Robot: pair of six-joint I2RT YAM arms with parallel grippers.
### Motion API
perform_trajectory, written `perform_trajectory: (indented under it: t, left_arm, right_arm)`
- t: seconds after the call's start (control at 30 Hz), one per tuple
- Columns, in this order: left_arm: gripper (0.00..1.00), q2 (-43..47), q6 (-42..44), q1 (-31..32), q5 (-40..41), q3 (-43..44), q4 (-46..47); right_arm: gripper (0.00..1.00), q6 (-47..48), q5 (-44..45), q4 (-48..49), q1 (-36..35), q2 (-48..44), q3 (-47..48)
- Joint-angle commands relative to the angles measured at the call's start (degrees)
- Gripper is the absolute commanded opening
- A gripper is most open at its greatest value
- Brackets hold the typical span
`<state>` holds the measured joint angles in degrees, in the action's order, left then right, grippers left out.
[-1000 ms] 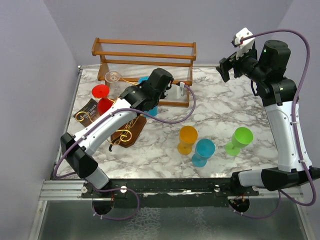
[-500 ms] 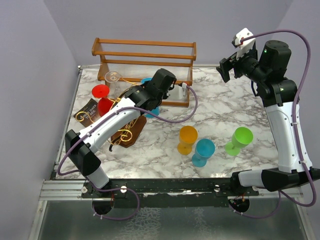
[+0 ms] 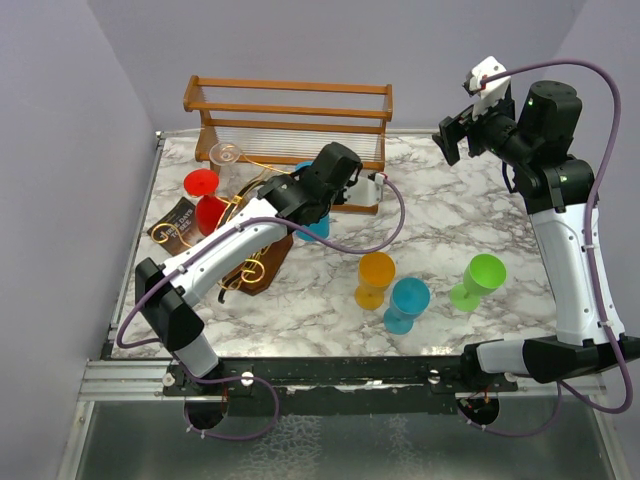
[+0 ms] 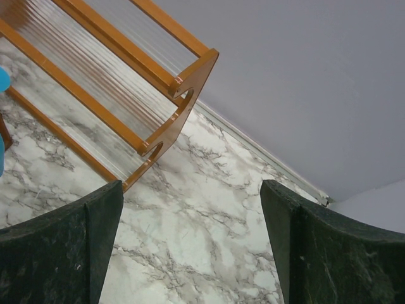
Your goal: Place the wine glass upside down on the wine glass rack
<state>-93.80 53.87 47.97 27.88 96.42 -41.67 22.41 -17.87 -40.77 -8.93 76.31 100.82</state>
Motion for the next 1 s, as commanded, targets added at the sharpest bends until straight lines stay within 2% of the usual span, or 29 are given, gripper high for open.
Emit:
perform_trajectory:
  t: [0.0,0.97]
  left_arm:
    - [0.02,-0.2,-0.9,1.3,-1.8,2.4,0.5]
    - [0.02,5.2,-1.7,3.3,-2.0,0.3,-5.1]
  right_arm:
    - [0.89,0.7,-0.3,-0.6,0.1,-1.6,-0.7]
    - [0.89,0.8,-0.4,-0.6,0.1,-1.7,-1.4]
